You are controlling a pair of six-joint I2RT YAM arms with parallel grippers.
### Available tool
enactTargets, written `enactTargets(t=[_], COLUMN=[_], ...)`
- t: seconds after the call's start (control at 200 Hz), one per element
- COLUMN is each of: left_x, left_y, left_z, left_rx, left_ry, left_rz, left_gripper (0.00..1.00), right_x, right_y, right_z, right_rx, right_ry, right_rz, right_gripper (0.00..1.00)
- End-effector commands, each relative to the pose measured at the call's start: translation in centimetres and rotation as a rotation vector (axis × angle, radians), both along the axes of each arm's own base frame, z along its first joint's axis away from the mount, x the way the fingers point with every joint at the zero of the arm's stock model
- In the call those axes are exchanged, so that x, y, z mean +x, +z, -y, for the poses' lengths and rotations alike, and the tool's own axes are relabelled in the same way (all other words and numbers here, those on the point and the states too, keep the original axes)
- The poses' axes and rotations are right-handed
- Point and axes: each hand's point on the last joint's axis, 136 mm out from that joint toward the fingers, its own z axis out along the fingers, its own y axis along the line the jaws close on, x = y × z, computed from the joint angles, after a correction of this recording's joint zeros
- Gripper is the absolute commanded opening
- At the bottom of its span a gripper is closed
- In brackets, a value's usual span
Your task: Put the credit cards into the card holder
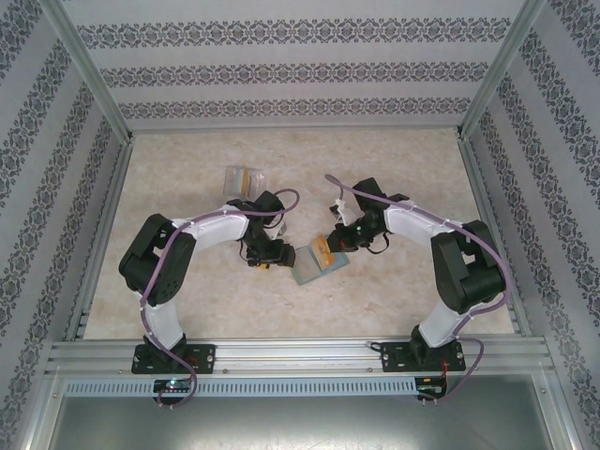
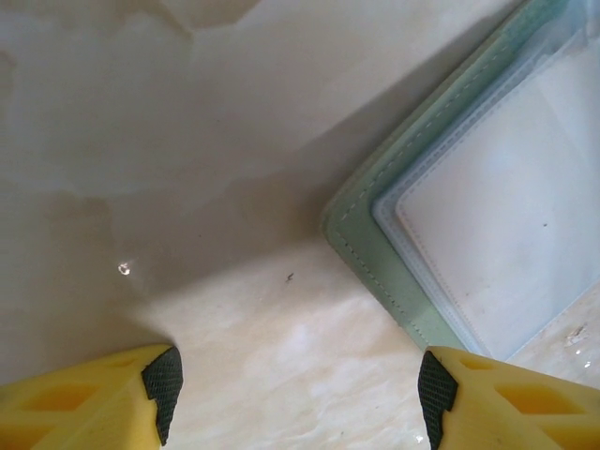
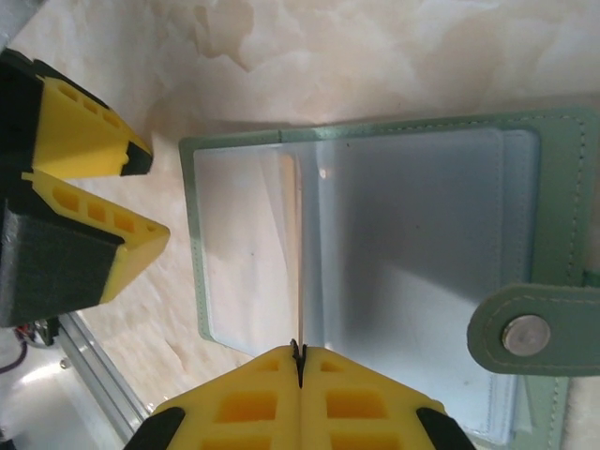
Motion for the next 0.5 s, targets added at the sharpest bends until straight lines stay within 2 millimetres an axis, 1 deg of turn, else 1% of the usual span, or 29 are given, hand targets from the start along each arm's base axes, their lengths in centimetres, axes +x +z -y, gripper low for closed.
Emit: enactTargets(t=[0.0,0.1,0.23,0.33,0.435,0.495], left_x=[-0.9,-0.8,-0.6,-0.3,0.0,0.2], left_y=[-1.5,-1.8,-2.2,-2.5,-1.8,-1.4], left_z=[-2.7,-2.9,-3.0,-3.7,-4.0,-4.3], left_rx=[0.152,0.168,0.181,0.223,0.217,0.217], left_ry=[-0.04,-0.05,-0.054,-0.043,-0.025,-0.02], left_rz=[-0.023,-0.02,-0.018,-0.006,0.014,0.029], left_gripper=[0.71,0.71,0.71,0.71,0.71,0.72], right_x=[-0.3,-0.6,-1.1,-1.1,-1.2,-1.6], right_y=[-0.6,-1.4,-1.6,-2.1,-1.6,-1.5], right_z=[0.3,-0.2,-1.6,-1.4,-2.1,-2.5], right_rx=[-0.057,-0.072,-0.019,-0.026,0.042,0.067], right_ry=[0.082,0.12,0.149,0.138,0.12,0.121], right_rz=[-0.011,-0.051,-0.075,-0.071,-0.074,-0.096], right_gripper=[0.0,0.0,0.0,0.0,0.0,0.0])
